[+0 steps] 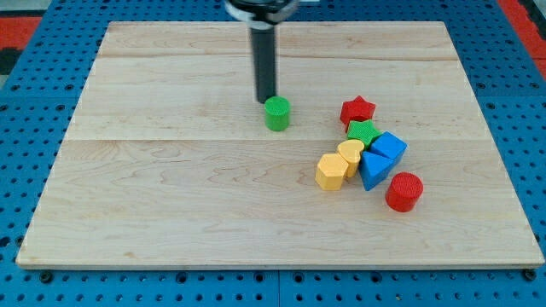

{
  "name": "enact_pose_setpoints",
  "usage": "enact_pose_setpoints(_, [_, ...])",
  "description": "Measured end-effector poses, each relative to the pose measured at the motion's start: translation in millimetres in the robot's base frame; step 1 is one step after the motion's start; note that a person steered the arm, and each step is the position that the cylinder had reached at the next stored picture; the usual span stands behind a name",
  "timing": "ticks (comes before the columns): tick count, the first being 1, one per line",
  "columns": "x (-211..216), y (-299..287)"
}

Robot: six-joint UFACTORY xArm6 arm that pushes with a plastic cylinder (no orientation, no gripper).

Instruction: Place the green circle in between the green star and the yellow hexagon

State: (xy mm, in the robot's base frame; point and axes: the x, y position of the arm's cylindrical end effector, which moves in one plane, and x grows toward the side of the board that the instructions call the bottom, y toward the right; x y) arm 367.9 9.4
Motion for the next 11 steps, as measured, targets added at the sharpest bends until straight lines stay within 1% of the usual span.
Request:
enact_pose_setpoints(1, [21, 20])
enact_pose_setpoints(3, [-9, -88])
enact_pose_setpoints(4, [37, -74])
enact_pose_setpoints(5, [41, -11])
enact_pose_setpoints(6, [68, 30])
enact_pose_setpoints(7, [67, -4])
enact_pose_setpoints(8, [91, 5])
enact_pose_setpoints(9, [97, 53])
enact_pose_setpoints(11, [95, -9])
